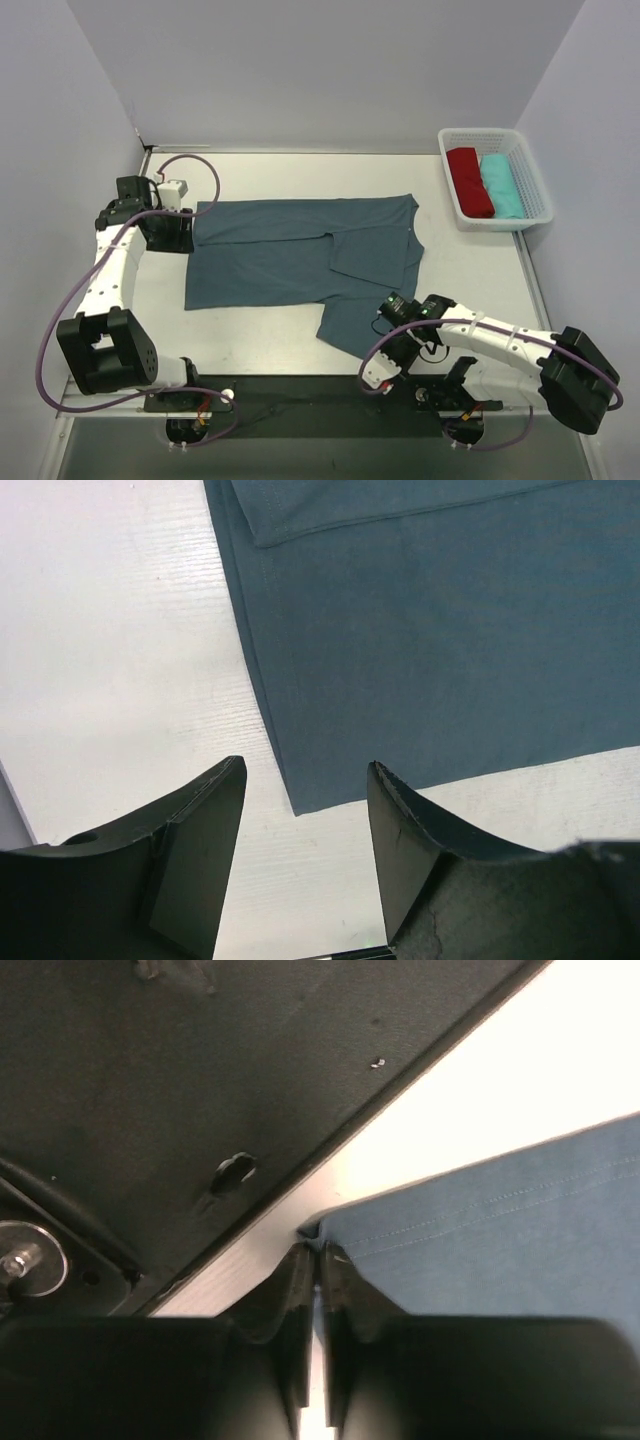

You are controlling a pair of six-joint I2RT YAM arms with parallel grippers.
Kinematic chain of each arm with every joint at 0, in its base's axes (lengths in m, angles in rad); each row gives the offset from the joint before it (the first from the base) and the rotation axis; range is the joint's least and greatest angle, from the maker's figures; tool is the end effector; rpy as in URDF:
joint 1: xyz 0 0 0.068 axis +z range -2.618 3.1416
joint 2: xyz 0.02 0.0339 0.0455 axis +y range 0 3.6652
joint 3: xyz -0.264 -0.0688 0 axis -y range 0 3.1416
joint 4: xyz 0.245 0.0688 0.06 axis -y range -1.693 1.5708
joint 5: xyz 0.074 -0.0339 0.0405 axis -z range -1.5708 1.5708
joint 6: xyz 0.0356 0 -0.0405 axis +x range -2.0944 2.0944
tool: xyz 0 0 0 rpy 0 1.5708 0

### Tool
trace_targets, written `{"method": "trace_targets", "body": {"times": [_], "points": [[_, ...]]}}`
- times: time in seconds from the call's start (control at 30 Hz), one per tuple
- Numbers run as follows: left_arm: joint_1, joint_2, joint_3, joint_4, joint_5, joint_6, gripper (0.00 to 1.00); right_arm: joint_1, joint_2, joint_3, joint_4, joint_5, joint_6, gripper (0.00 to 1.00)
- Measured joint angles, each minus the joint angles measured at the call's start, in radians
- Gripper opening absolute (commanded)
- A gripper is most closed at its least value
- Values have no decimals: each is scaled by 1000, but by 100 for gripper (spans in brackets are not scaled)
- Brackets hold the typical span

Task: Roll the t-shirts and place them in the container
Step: Fold the T-shirt at the center of the board.

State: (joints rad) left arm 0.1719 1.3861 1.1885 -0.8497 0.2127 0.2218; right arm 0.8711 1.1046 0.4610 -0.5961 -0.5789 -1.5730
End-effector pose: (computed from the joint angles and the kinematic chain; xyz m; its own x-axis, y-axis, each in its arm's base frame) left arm 0.2751 0.0401 0.2895 -0.8463 0.0713 -0.5279 0.1260 0.9897 -0.0684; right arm 0.0927 0.1404 0.1521 0.7563 -0.4014 -0.5167 -0.6073 -0.7244 -0.3262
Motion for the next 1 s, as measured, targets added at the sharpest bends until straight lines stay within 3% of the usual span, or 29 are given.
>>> {"method": "trace_targets", "body": {"times": [0.2, 0.33, 0.67, 1.0], "points": [[23, 17, 5, -20, -26, 7, 64, -23, -49, 3, 3, 18, 50, 0], [111, 26, 1, -78, 7, 2, 69, -76, -158, 27, -30, 50, 132, 0], [149, 117, -108, -119, 109, -57, 63, -115, -185, 100, -37, 150, 397, 0], [151, 307, -107, -128, 37, -57, 53, -169, -199, 100, -37, 195, 483, 0]]}}
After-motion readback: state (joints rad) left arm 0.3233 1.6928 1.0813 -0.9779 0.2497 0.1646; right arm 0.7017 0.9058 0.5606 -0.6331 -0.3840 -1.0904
